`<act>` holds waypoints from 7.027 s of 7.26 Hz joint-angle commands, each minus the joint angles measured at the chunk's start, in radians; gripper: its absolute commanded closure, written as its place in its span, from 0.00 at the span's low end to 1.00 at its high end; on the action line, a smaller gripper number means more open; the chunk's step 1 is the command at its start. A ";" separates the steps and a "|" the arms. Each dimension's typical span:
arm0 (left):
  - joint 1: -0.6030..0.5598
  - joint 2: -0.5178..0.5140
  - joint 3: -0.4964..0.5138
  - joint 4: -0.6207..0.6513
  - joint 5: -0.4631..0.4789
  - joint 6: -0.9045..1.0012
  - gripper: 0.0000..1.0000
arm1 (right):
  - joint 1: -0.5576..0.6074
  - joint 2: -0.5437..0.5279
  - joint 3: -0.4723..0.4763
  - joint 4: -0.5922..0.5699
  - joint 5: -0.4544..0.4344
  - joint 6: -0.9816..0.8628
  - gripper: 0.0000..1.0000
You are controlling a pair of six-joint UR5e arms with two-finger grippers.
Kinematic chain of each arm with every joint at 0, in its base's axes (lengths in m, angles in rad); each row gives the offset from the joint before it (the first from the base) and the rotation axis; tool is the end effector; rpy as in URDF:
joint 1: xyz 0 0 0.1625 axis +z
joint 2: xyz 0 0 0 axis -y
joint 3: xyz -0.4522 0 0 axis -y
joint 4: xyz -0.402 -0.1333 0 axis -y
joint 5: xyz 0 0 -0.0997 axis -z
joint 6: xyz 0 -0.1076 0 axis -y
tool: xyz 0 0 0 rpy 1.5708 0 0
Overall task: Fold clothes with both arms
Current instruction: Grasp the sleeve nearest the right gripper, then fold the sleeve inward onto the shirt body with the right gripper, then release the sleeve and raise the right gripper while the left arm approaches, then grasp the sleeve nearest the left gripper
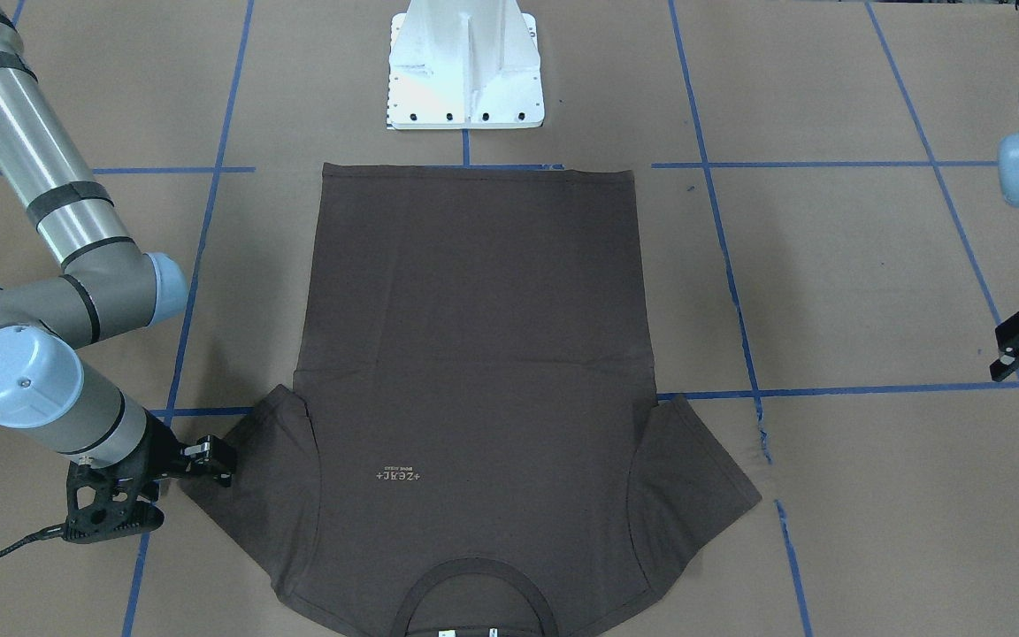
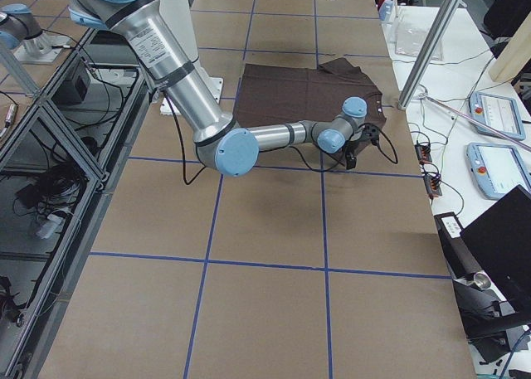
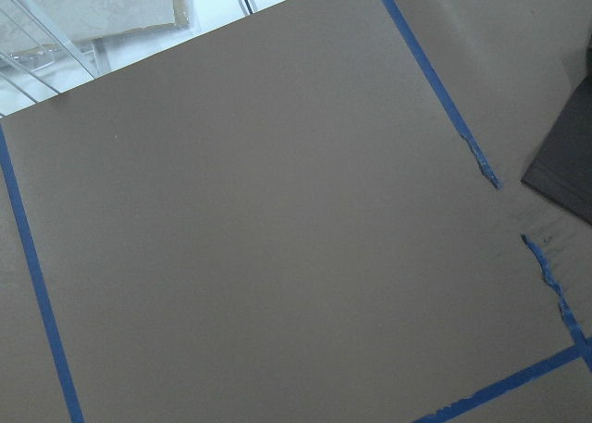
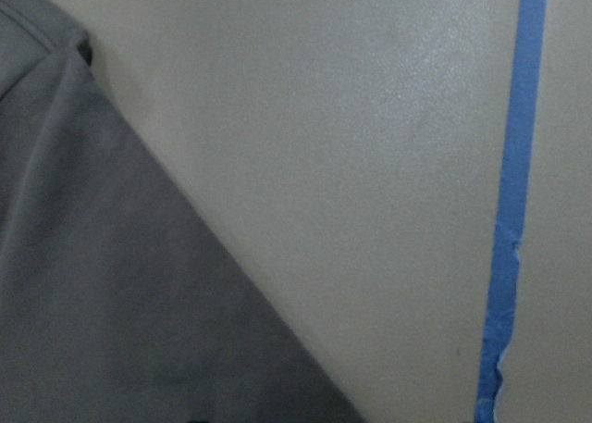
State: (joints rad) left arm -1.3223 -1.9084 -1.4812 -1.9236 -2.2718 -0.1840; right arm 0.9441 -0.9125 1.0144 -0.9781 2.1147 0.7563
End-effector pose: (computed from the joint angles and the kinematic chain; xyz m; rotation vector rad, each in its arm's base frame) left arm 0.1024 -0.6634 0.5020 0.4171 0.7882 0.2706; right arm -0.4134 -0.7033 0.4862 0.1887 -0.8324 -0.0672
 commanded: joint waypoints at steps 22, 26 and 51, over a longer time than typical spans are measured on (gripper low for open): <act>-0.021 -0.026 0.010 0.011 0.001 -0.026 0.00 | -0.156 0.254 0.001 -0.004 -0.148 0.152 0.00; 0.101 -0.070 0.013 -0.141 0.029 -0.407 0.00 | -0.050 0.193 0.207 -0.363 0.075 0.146 0.00; 0.463 -0.308 0.492 -0.522 0.540 -0.842 0.47 | 0.024 -0.114 0.722 -0.692 0.205 -0.158 0.00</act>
State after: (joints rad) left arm -0.8591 -2.2165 -0.9896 -2.4457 -1.7319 -1.0263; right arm 0.9679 -1.0263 1.7365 -1.6705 2.3194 0.5978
